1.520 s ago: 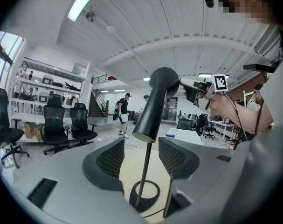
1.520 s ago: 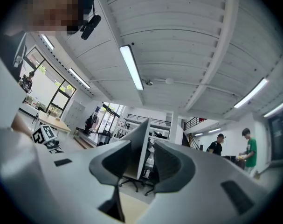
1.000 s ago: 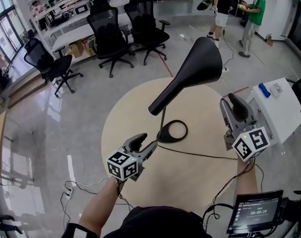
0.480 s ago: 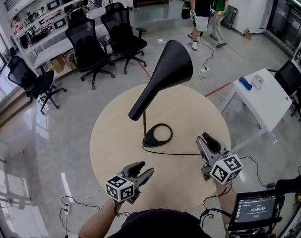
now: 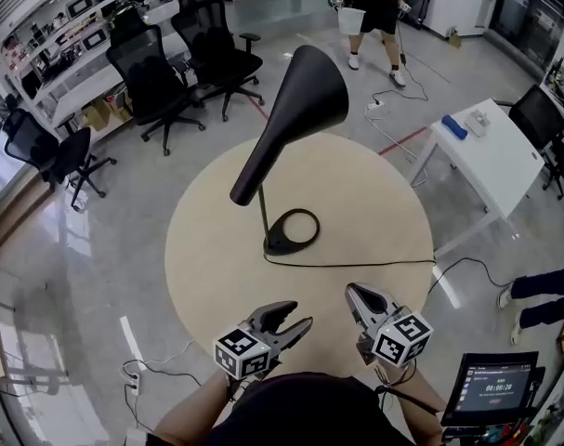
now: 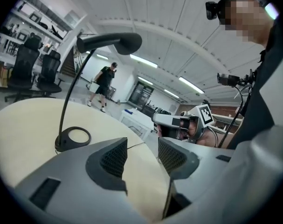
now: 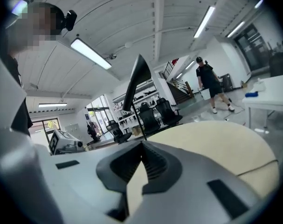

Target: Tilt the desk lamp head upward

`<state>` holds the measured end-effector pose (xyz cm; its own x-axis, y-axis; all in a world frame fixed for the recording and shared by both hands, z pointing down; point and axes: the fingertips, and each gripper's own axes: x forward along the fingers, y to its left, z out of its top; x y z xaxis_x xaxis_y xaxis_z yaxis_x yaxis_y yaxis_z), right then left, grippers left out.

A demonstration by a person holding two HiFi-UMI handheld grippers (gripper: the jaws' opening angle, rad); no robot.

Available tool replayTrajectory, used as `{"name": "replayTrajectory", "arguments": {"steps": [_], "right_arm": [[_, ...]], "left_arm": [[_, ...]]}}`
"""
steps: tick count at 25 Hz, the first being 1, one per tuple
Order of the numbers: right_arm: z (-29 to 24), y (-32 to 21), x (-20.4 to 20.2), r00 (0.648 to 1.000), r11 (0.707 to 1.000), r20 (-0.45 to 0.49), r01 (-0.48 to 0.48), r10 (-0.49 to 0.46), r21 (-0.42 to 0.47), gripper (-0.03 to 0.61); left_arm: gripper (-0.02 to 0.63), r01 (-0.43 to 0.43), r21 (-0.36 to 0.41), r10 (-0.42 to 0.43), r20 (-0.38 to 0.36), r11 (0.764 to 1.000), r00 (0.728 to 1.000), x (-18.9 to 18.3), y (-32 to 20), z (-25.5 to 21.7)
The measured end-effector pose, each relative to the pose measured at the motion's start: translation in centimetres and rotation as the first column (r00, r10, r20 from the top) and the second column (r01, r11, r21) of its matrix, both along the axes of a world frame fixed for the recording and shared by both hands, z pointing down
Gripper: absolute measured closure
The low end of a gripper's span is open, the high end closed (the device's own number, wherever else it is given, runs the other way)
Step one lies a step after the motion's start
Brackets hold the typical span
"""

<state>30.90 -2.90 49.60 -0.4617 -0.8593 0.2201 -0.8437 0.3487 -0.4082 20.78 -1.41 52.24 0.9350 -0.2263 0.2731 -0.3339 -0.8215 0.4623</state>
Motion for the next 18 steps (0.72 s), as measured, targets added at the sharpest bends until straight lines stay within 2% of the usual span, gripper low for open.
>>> {"name": "replayTrajectory", "arguments": {"steps": [5, 9, 13, 18], "right_arm": [[0.5, 2.1, -1.4, 1.000, 1.000, -0.012, -0.003, 0.003, -0.012, 0.575], [0.5, 1.6, -2.4, 0.998, 1.000, -0.058, -0.020, 0.021, 0.009, 0.575], [-0.2, 1.3, -3.5, 0.995, 0.999, -0.091, -0.033, 0.035, 0.022, 0.575], [-2.3, 1.5, -3.4, 0.995, 1.000, -0.104, -0.008, 0.010, 0.019, 0.575]], "left_arm": [[0.400, 0.014, -0.002, -0.014, 0.021, 1.000, 1.000, 0.0, 0.7, 0.2], [0.400, 0.039, 0.020, -0.039, 0.029, 0.999, 0.999, -0.6, 0.5, 0.2], [0.400, 0.056, 0.010, -0.057, 0.021, 0.998, 0.998, -2.1, 0.5, -0.2], [0.400, 0.121, 0.001, -0.121, 0.032, 0.993, 0.992, -2.9, 0.5, -2.4]]}}
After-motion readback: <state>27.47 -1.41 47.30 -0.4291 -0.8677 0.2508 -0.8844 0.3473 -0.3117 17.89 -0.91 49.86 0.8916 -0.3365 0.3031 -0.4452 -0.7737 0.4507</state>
